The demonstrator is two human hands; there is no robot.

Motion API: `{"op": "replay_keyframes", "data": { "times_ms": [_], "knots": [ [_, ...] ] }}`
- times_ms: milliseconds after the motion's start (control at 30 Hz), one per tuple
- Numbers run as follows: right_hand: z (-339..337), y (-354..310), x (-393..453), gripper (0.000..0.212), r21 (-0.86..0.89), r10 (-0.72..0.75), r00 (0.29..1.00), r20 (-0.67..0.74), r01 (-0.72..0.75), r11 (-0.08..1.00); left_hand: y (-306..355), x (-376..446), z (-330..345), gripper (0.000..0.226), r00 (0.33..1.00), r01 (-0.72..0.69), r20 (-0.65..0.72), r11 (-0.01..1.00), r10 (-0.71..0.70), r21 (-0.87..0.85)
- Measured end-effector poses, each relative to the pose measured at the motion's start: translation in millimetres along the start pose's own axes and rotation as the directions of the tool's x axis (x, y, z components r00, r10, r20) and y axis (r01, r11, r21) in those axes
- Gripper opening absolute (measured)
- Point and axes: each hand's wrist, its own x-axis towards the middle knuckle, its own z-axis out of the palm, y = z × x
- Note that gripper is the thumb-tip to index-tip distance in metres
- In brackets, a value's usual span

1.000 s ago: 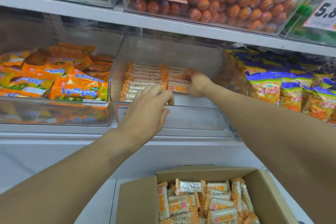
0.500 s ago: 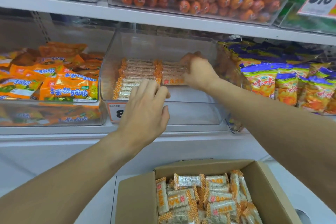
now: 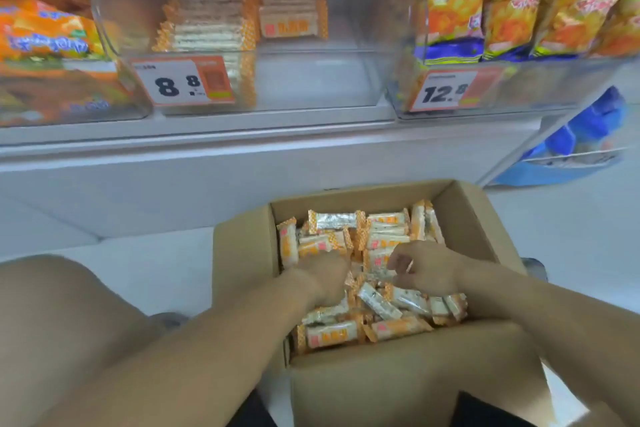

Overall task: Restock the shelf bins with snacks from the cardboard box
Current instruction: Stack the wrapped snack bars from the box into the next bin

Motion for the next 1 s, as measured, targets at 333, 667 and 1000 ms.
{"op": "replay_keyframes", "data": {
  "times_ms": [333,667,1000],
  "knots": [
    [114.6,49.7,20.1,0.058,-0.036,0.247,0.919,0.308,-0.248,0.968,-13.1,15.4,114.2,0.026,0.982,0.15,0.133,0.977,-0.131,-0.149],
    [87.4,45.9,12.9,0.039,-0.015,0.175,0.882,0.438,-0.187,0.982,2.6,17.1,81.2,0.029,0.901,0.321,0.422,0.806,-0.098,-0.498],
    [-78.8,-12.2,-50.0,0.044,0.16,-0.229,0.972,-0.058,0.236,0.959,-22.3,-34.1,-105.3,0.044,0.934,0.207,0.301,0.392,0.195,-0.897]
  ]
}}
